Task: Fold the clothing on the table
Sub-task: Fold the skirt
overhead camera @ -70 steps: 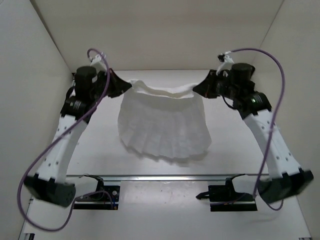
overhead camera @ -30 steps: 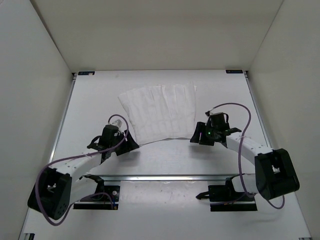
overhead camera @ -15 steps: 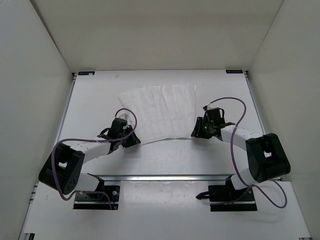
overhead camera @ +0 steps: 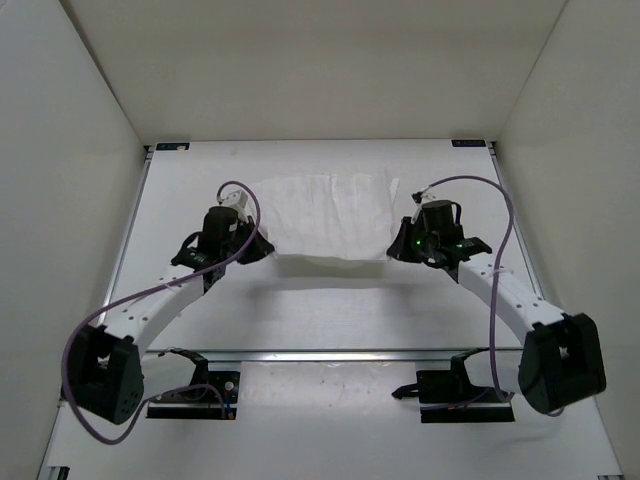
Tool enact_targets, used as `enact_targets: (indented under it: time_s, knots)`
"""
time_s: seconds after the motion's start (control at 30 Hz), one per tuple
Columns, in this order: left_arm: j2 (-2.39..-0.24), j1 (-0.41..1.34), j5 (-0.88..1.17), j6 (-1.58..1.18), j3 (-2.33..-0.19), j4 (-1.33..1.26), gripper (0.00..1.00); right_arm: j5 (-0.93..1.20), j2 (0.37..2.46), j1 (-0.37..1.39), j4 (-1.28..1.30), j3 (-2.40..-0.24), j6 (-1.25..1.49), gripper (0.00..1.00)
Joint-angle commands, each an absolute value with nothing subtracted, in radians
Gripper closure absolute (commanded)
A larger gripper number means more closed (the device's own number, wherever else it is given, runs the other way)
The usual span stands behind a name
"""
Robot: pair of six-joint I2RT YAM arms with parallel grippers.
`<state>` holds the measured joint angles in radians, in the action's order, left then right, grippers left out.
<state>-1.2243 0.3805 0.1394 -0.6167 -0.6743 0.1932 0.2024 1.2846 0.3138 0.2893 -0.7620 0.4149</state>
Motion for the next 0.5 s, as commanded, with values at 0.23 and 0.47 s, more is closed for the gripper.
enact_targets:
  time_s: [0.23,0.47]
  knots:
    - [-0.884,0.468,0.199,-0.595,-0.556,0.457,1.0,0.124,1.019,0.467,0.684,-0.787,0.457,1.0]
    - [-0.55,0.451,0.244,-0.632,-0.568,0.713,1.0,0.225,0.741,0.509,0.969,-0.759,0.543,1.0]
